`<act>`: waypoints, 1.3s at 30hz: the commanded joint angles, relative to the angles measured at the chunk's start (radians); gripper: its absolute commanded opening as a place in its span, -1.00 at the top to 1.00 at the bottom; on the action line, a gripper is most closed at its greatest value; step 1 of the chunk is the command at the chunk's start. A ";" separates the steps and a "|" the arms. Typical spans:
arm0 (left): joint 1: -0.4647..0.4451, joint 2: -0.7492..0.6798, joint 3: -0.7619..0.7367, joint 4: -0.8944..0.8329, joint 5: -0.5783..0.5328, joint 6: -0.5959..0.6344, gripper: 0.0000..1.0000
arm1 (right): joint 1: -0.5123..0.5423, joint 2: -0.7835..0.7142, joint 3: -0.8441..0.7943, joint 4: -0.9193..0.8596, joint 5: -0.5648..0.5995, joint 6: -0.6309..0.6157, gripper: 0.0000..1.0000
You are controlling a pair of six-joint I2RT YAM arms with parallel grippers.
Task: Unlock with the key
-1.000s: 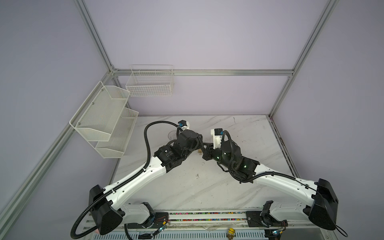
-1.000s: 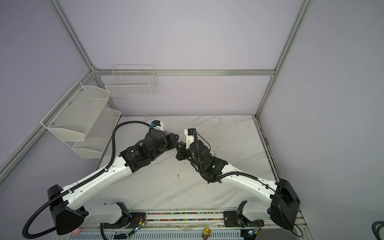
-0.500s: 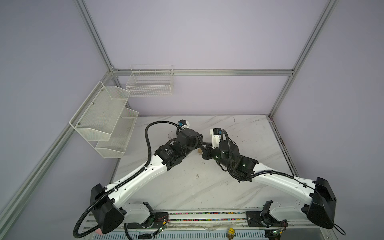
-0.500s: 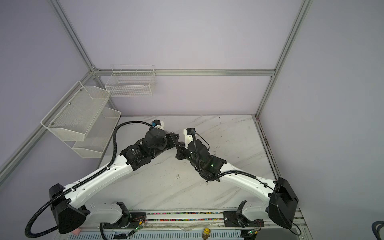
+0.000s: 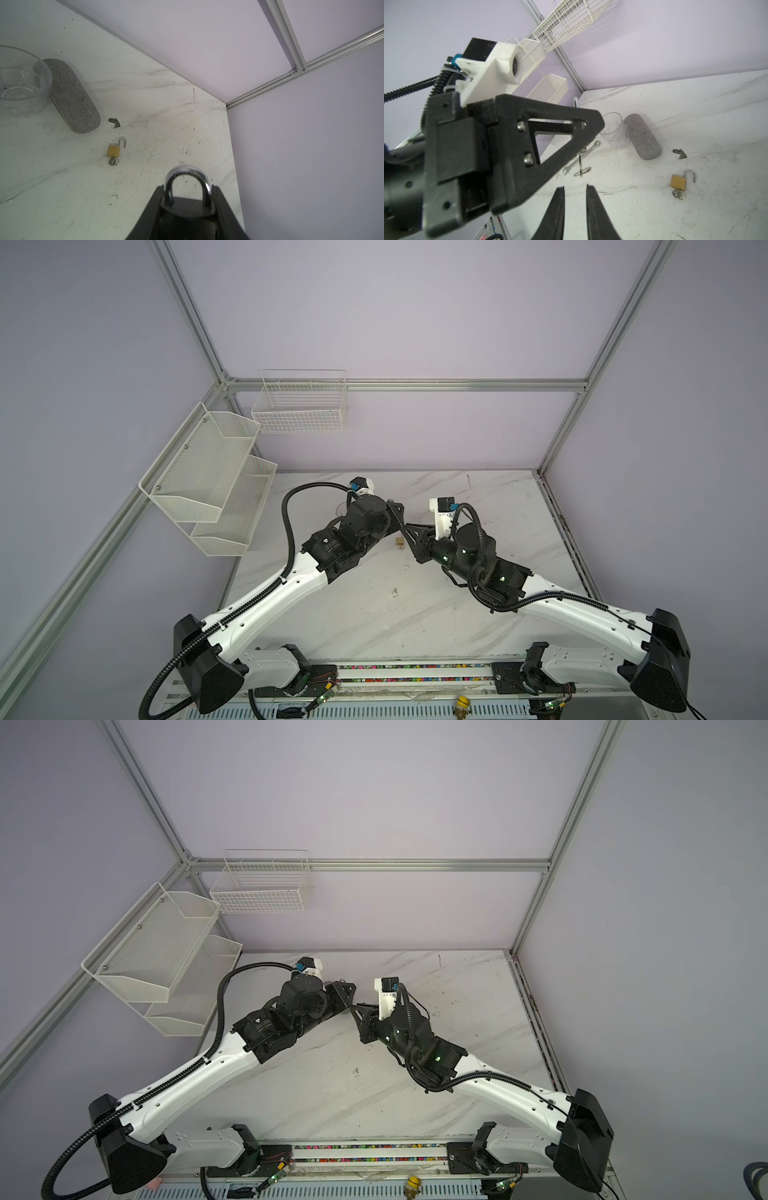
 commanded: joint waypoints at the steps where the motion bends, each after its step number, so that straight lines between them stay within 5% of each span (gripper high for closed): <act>1: 0.005 -0.046 -0.008 0.061 -0.012 -0.037 1.00 | -0.006 -0.029 -0.055 0.081 -0.014 0.035 0.53; 10: 0.005 -0.057 -0.023 0.072 0.001 -0.052 1.00 | -0.006 -0.010 -0.064 0.234 -0.018 0.029 0.53; 39: 0.005 -0.040 -0.017 0.088 0.024 -0.057 1.00 | -0.005 0.063 0.005 0.231 0.036 0.030 0.71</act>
